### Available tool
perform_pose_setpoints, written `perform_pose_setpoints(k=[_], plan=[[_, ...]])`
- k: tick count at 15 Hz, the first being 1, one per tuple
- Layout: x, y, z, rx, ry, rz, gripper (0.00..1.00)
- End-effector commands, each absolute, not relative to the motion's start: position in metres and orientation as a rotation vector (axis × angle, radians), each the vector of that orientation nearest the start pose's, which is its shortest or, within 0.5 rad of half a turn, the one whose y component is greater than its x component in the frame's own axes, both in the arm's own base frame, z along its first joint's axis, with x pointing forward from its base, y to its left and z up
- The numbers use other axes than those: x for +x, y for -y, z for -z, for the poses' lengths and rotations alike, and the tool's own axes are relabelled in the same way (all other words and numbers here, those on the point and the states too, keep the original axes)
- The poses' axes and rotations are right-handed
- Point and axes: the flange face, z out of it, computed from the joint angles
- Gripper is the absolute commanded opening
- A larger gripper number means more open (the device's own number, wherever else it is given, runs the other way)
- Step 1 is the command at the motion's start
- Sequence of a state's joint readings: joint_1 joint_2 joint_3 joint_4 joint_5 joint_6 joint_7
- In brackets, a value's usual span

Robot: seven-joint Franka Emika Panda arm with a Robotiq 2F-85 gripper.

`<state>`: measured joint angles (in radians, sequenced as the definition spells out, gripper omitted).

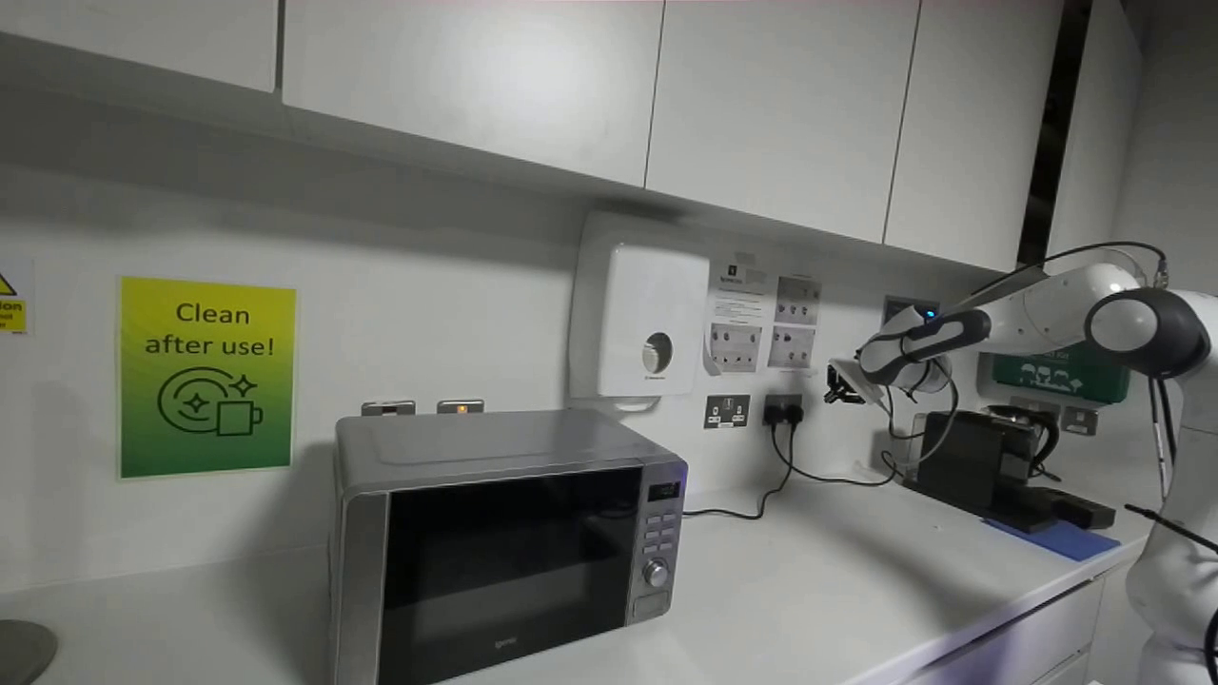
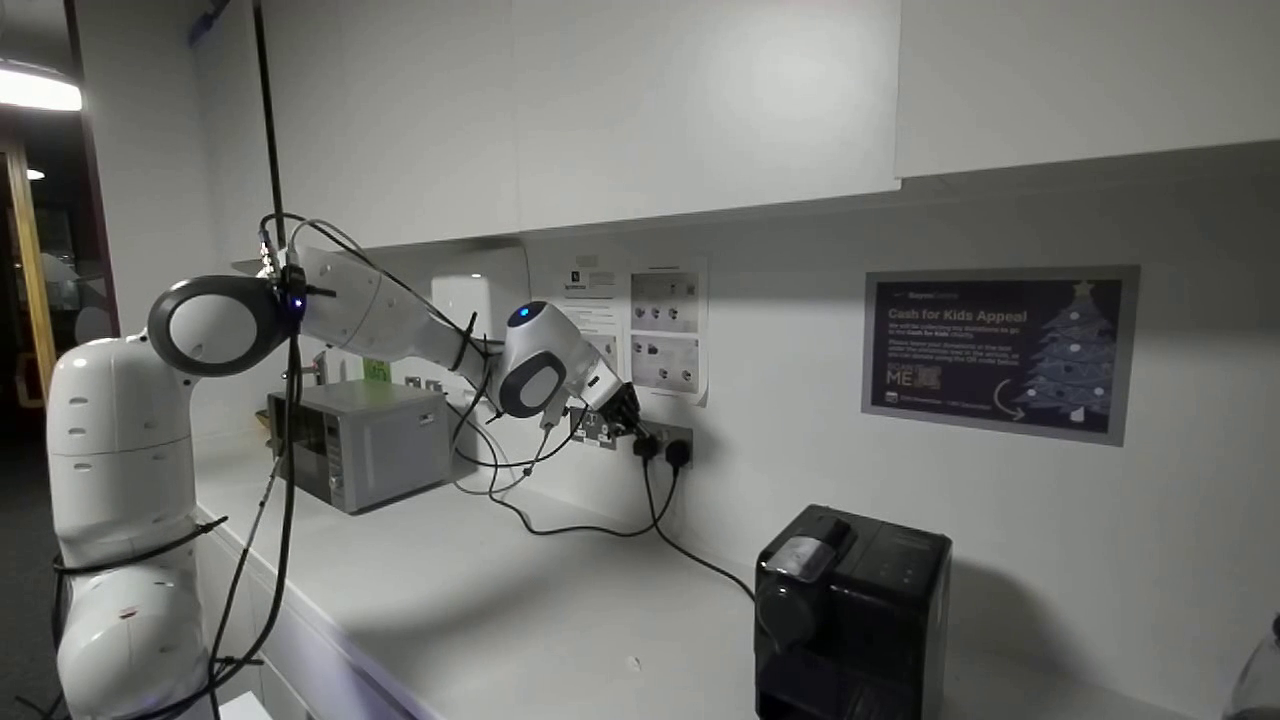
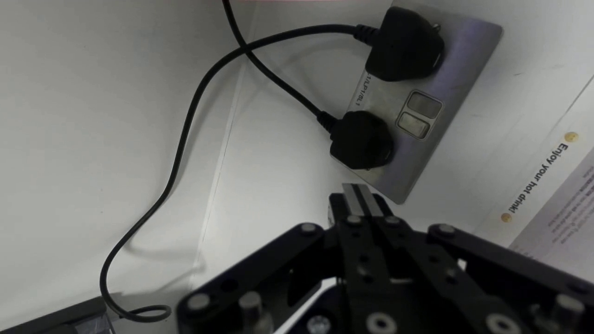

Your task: Flip the switch on the wall

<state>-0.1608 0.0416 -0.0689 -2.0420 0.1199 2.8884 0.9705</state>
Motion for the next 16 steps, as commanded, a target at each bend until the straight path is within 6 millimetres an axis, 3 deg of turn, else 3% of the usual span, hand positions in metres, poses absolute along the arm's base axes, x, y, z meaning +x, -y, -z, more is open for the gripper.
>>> perform_pose_setpoints(k=[1, 6, 16], plan=[[0.591, 0.145, -0.518, -2.073, -1.580, 0.997, 0.02], [0.593, 0.143, -0.517, -2.071, -1.575, 0.998, 0.00], [0.623, 0.136, -0.510, -2.055, -1.552, 1.037, 0.00]])
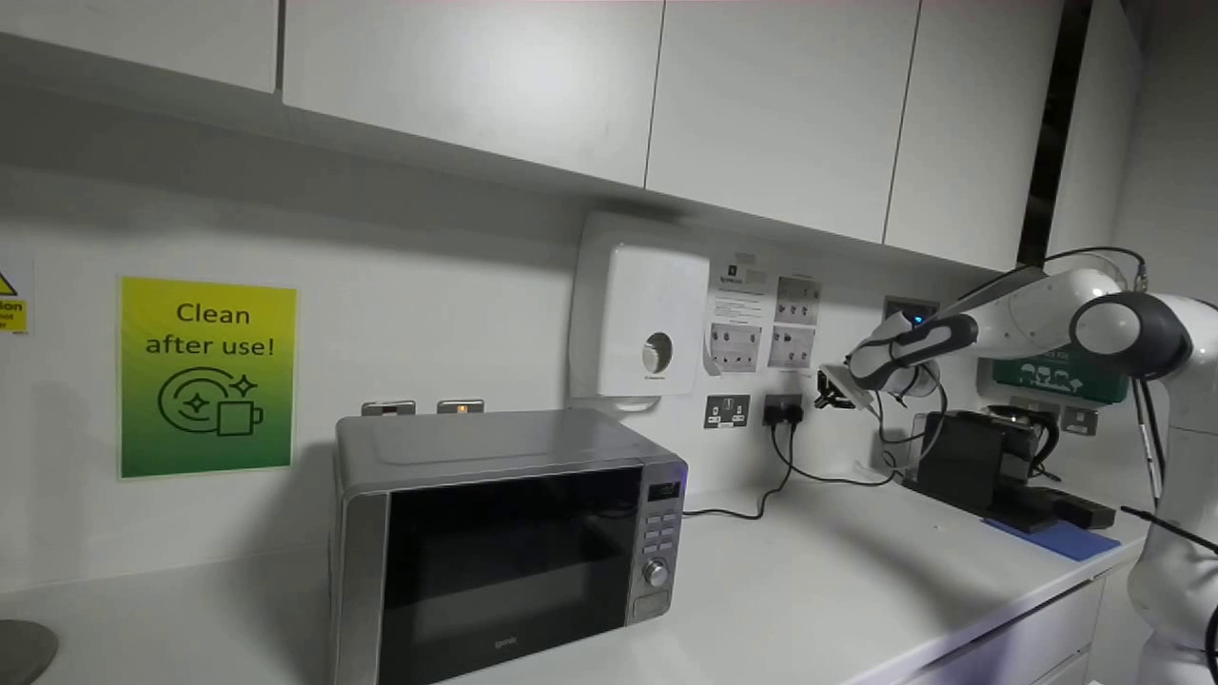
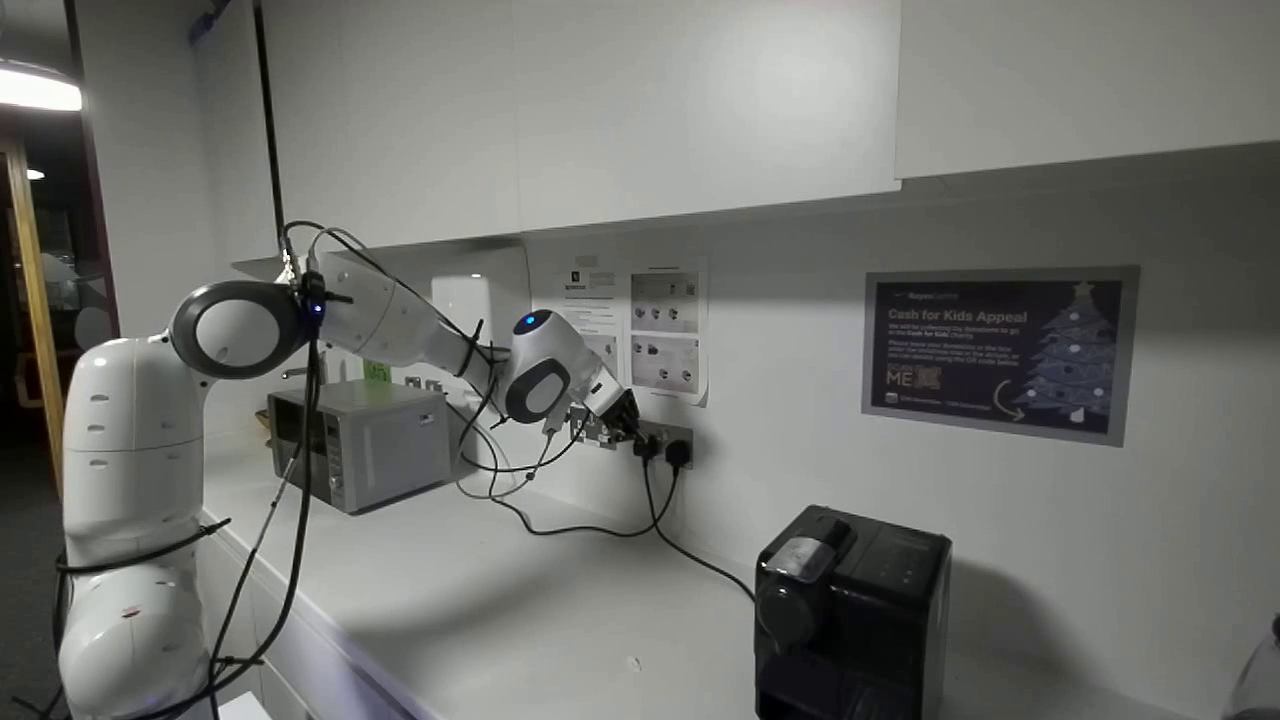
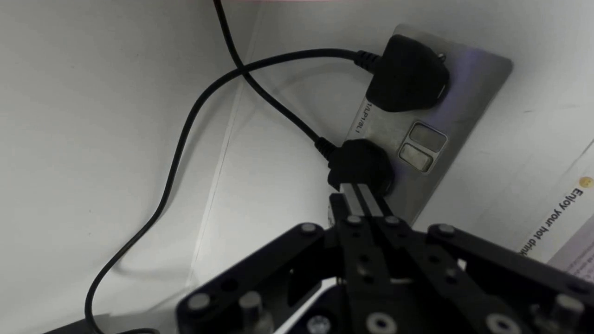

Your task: Flip the switch on the wall

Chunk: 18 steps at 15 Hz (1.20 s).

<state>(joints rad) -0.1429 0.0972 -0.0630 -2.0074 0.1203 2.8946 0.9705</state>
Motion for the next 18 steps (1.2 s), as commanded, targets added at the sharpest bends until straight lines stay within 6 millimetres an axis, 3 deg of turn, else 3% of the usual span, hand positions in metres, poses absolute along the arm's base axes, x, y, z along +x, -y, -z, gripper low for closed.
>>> perform_pose_setpoints(k=[1, 18], plan=[[0.626, 0.136, -0.511, -2.050, -1.550, 1.041, 0.00], [0.665, 0.127, -0.501, -2.017, -1.538, 1.071, 0.00]])
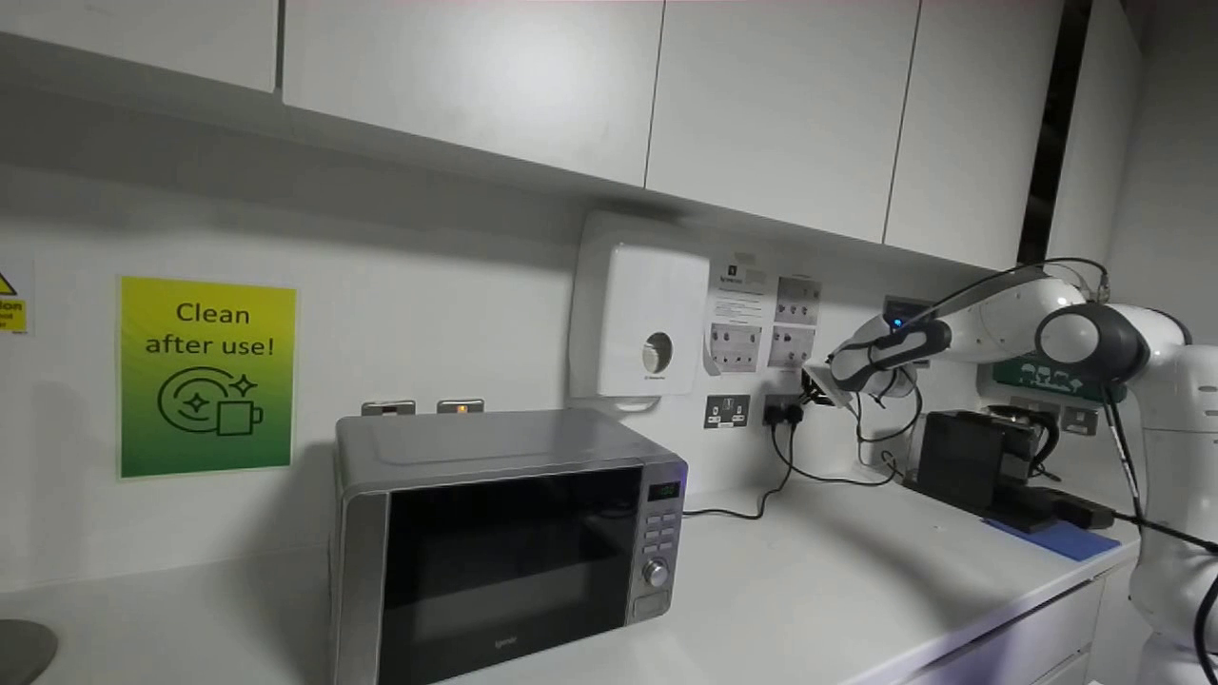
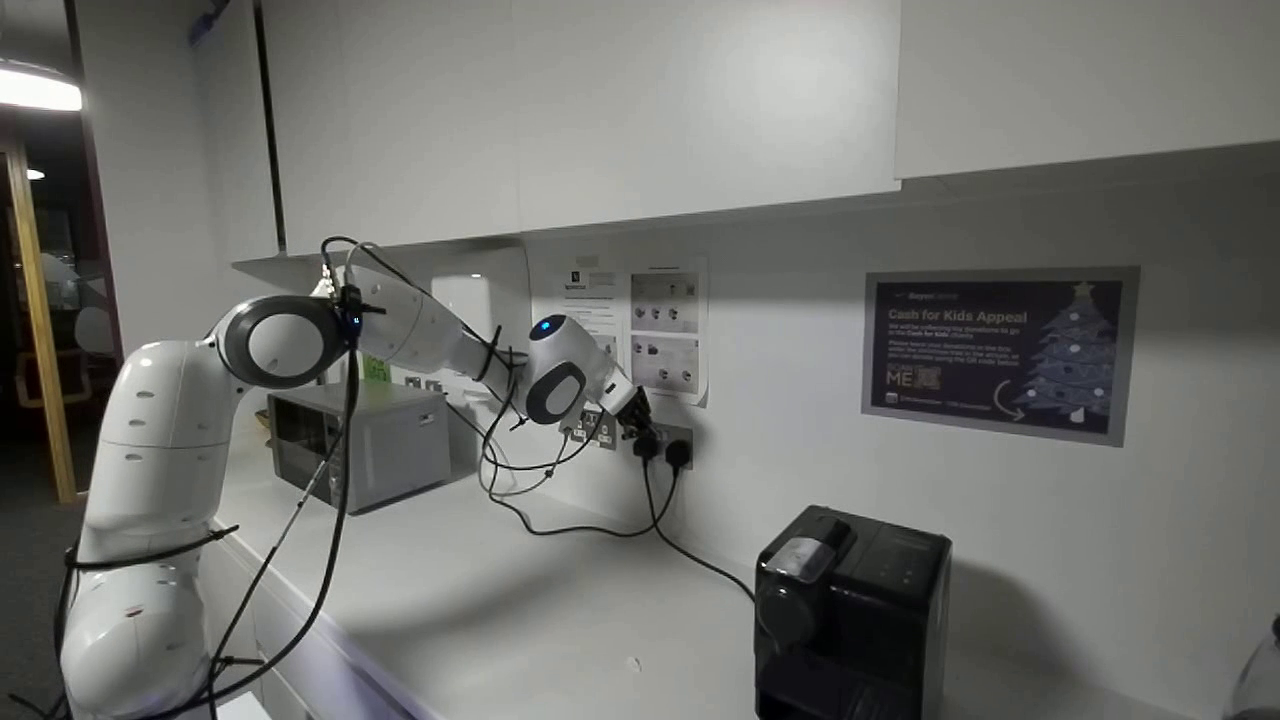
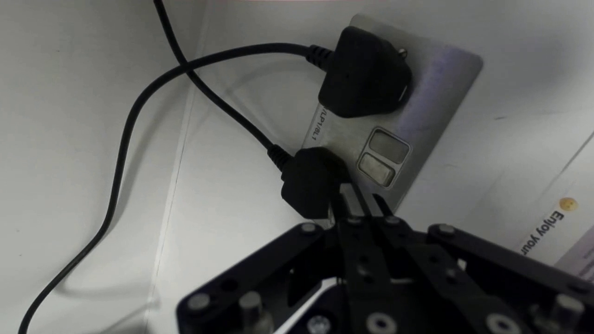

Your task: Flip the switch on the wall

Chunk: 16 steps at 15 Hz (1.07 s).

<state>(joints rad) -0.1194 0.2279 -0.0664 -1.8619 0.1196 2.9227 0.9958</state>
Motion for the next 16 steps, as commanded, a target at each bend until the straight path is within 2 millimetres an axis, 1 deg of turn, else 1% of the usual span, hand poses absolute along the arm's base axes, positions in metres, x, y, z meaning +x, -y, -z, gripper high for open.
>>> perform_pose_setpoints(k=[1, 9, 16], plan=[[0.668, 0.128, -0.501, -2.011, -1.541, 1.074, 0.00], [0.682, 0.129, -0.498, -1.990, -1.562, 1.081, 0.00], [0.684, 0.123, -0.492, -2.008, -1.564, 1.068, 0.00]])
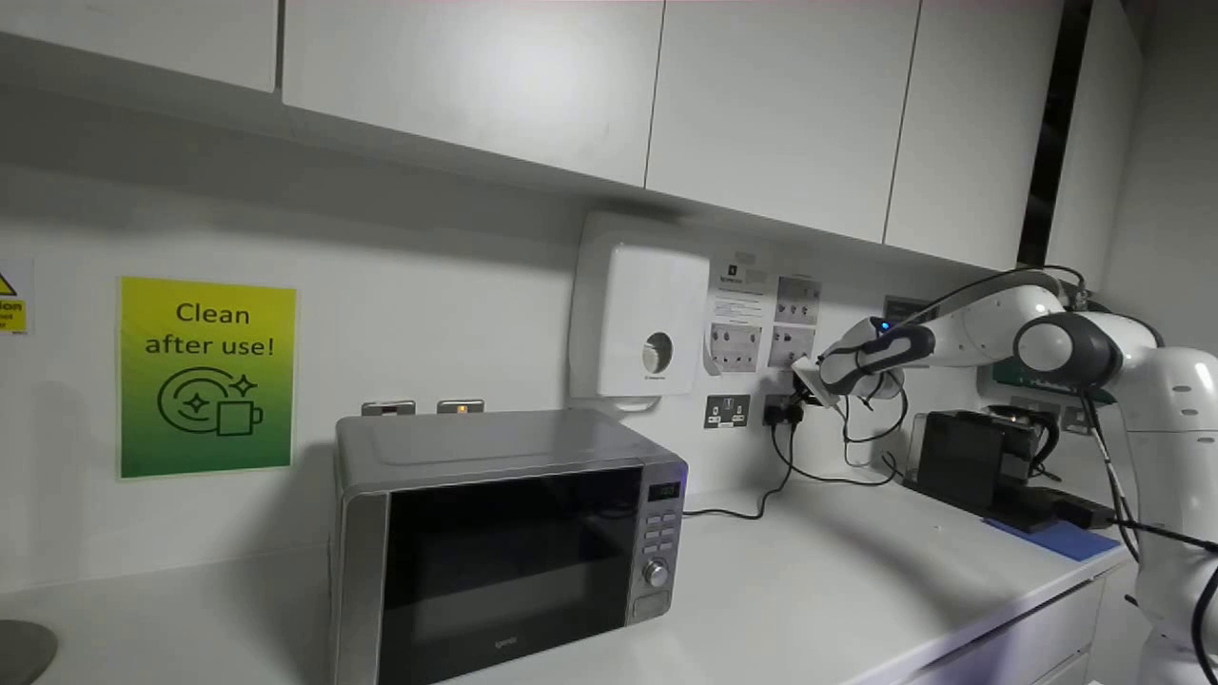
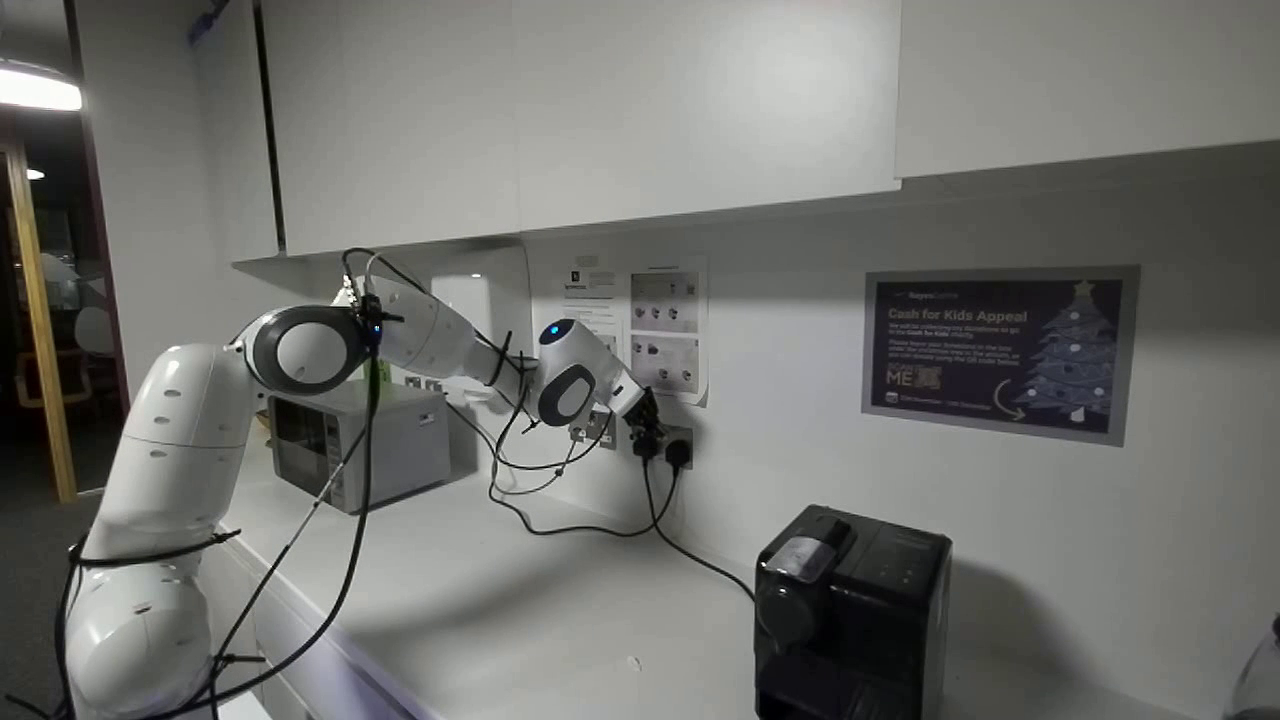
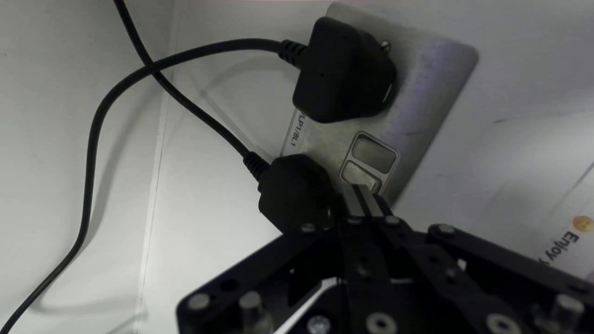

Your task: Flip the switch on the wall

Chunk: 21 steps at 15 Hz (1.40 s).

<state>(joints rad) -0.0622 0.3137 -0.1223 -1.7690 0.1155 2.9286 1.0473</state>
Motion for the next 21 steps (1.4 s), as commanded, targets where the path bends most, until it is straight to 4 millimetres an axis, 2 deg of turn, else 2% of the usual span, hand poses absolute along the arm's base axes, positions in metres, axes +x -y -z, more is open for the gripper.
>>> perform_pose_setpoints(k=[1, 6, 15, 21], plan=[[0.684, 0.122, -0.491, -2.010, -1.563, 1.067, 0.00], [0.688, 0.119, -0.489, -2.011, -1.562, 1.071, 0.00], [0.694, 0.110, -0.497, -2.004, -1.537, 1.088, 0.00], [0.696, 0.117, -0.501, -1.996, -1.549, 1.097, 0.00]])
